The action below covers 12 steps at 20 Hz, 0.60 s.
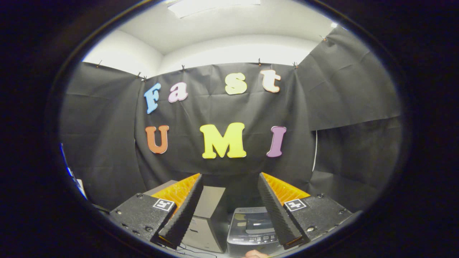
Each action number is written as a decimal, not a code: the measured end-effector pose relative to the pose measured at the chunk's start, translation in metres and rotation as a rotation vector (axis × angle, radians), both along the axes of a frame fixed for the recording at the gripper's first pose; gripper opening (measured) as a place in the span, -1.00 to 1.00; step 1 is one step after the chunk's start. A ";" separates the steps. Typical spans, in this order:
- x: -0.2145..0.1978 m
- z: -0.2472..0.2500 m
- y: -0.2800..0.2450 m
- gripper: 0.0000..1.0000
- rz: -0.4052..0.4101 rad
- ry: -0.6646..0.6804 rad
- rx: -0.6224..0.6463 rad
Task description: Put the clothes into the washing machine and then close the washing machine lid.
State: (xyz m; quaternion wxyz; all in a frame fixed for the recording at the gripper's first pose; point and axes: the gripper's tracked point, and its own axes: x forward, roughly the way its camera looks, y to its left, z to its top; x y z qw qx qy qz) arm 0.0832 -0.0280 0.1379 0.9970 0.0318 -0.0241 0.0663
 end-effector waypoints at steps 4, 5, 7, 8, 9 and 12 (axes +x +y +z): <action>-0.044 0.001 -0.019 0.93 0.000 -0.034 -0.019; -0.055 0.001 -0.024 0.93 0.001 -0.037 -0.024; -0.085 -0.011 -0.038 0.93 -0.003 -0.012 -0.018; -0.104 -0.021 -0.040 0.93 0.020 0.010 -0.026; -0.129 -0.029 -0.042 0.94 0.048 0.017 -0.037; -0.171 -0.039 -0.070 0.95 0.055 0.000 -0.072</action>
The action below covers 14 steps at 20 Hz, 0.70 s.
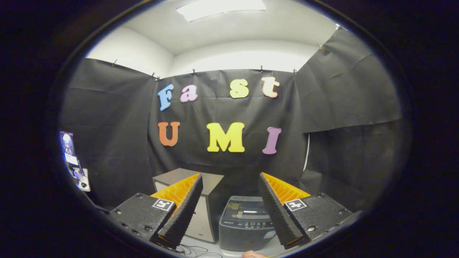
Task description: Put the clothes into the washing machine and then close the washing machine lid.
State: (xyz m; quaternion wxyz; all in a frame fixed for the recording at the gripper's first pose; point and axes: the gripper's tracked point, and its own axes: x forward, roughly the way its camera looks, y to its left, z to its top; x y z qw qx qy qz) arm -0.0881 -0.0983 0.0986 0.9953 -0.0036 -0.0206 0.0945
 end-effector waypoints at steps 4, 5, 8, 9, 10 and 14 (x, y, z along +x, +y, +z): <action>-0.053 -0.007 -0.018 0.95 0.007 0.003 0.023; -0.068 -0.009 -0.013 0.95 0.031 -0.002 0.036; -0.098 -0.021 -0.019 0.96 0.056 -0.015 0.017; -0.108 -0.025 -0.020 0.95 0.061 -0.014 0.006; -0.116 -0.028 -0.021 0.95 0.065 -0.010 -0.001; -0.139 -0.030 -0.025 0.96 0.073 -0.020 0.004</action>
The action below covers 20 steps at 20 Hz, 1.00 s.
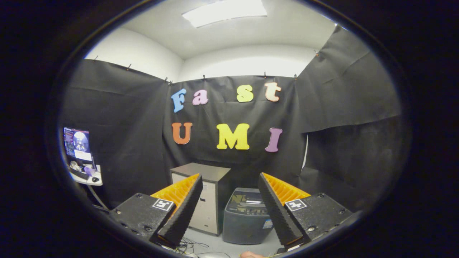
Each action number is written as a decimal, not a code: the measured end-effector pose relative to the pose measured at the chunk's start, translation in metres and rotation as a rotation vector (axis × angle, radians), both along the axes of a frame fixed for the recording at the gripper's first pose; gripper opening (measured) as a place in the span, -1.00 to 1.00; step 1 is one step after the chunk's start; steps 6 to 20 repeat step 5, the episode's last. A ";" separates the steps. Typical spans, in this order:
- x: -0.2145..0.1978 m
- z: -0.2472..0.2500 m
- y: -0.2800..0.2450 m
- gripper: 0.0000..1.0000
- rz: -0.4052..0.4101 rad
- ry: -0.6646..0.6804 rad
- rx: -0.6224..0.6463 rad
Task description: Put the clothes into the washing machine and then close the washing machine lid.
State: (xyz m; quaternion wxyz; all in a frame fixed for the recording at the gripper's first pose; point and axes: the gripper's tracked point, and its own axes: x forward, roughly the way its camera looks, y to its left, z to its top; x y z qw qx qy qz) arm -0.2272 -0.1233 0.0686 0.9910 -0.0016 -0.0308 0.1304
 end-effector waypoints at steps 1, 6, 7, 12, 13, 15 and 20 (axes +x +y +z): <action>-0.003 0.001 -0.003 0.96 -0.010 -0.008 0.004; -0.005 -0.006 -0.008 0.95 -0.030 -0.004 0.022; -0.005 -0.006 -0.008 0.95 -0.030 -0.004 0.022; -0.005 -0.006 -0.008 0.95 -0.030 -0.004 0.022; -0.005 -0.006 -0.008 0.95 -0.030 -0.004 0.022; -0.005 -0.006 -0.008 0.95 -0.030 -0.004 0.022; -0.005 -0.006 -0.008 0.95 -0.030 -0.004 0.022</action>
